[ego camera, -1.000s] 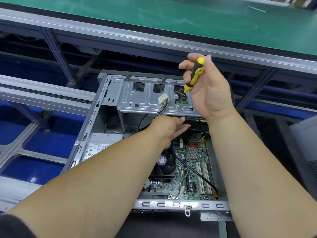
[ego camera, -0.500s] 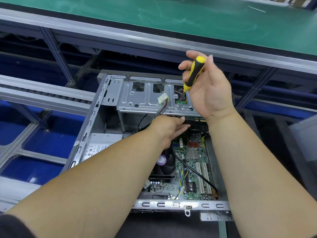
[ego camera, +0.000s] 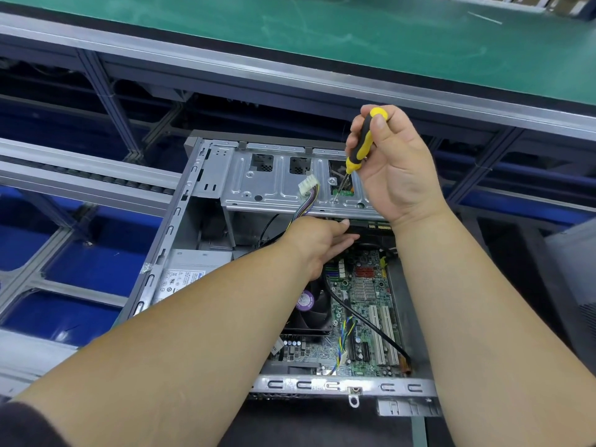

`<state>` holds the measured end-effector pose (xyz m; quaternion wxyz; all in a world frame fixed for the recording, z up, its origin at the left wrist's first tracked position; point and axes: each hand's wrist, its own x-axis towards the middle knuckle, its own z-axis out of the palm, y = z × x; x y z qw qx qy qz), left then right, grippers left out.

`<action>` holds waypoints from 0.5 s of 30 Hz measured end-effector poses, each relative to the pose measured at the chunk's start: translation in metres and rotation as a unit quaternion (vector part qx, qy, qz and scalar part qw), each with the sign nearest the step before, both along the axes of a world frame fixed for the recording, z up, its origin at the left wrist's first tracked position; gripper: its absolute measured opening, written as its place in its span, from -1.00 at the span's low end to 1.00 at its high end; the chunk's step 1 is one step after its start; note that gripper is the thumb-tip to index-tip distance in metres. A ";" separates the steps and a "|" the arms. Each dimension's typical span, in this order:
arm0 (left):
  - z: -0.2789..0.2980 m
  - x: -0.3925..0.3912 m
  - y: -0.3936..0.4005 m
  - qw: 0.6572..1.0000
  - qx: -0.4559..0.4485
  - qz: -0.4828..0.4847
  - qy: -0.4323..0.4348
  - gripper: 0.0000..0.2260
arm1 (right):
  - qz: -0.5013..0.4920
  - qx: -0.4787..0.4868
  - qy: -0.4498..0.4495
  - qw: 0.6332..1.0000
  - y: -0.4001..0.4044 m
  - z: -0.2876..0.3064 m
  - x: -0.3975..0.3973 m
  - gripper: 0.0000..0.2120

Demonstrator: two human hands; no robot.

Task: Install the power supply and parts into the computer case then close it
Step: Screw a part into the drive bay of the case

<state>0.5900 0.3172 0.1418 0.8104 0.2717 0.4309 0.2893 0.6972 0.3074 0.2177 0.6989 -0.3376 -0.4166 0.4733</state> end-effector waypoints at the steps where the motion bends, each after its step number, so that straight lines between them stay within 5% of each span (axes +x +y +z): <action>1: 0.001 0.000 0.000 1.000 0.000 0.001 -0.001 -0.86 | 0.004 0.000 0.000 1.000 0.000 0.000 0.000 -0.91; 11: 0.001 0.000 -0.001 1.000 -0.004 0.001 0.002 -0.78 | -0.013 0.001 -0.018 1.000 0.001 -0.002 -0.002 -0.91; 15: 0.001 0.000 0.000 1.000 -0.009 0.000 0.004 -0.79 | -0.091 -0.004 -0.107 0.990 -0.001 -0.001 0.003 -0.87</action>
